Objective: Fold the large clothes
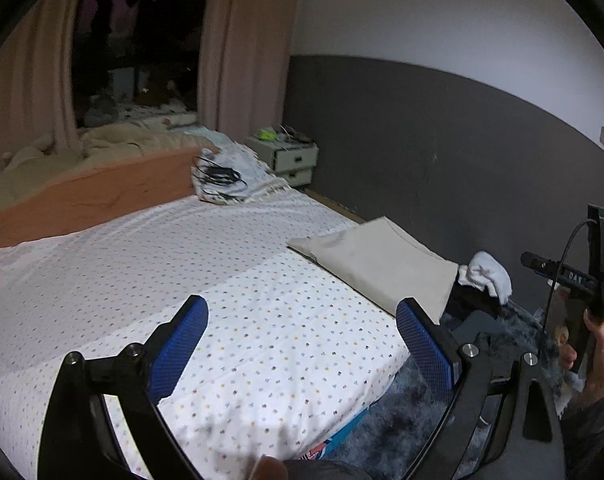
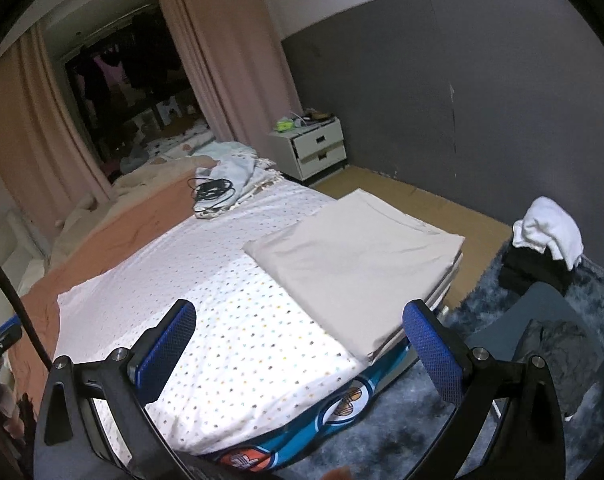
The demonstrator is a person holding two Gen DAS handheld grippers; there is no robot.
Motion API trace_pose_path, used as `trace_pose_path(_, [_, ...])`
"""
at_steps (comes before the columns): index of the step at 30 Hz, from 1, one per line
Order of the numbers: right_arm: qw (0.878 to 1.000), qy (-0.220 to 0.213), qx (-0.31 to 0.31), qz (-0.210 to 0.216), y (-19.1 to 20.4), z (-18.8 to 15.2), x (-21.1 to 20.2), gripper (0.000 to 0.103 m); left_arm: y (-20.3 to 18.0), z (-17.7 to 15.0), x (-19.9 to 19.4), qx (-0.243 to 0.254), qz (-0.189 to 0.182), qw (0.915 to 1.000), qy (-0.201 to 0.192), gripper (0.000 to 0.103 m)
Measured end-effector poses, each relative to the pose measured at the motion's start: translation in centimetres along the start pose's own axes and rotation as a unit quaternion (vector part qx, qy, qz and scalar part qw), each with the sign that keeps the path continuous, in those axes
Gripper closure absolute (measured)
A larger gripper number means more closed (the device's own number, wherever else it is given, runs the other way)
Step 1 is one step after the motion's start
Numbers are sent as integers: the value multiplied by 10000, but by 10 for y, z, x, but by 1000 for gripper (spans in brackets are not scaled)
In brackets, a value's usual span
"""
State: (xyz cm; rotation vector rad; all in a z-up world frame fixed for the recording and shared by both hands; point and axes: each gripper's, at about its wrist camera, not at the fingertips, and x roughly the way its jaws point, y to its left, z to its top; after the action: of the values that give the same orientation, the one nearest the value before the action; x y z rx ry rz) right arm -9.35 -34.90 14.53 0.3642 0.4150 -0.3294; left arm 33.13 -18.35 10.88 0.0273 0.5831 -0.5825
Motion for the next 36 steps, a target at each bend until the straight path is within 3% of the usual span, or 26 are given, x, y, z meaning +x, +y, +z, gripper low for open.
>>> trace_pose_path(10, [9971, -436, -480, 388, 4, -50, -48, 0, -6, -40, -85, -83, 528, 9973, -496, 6])
trace_pose_path(14, [9952, -440, -467, 740, -3, -72, -59, 0, -9, -59, -114, 2, 871, 9939, -681, 6])
trace_pose_path(20, [9918, -673, -558, 927, -13, -95, -73, 0, -3, -88, -148, -284, 942, 9922, -766, 6])
trace_pose_path(36, [9902, -533, -713, 1072, 4, -152, -73, 0, -3, -157, -202, -431, 1256, 9865, -957, 6])
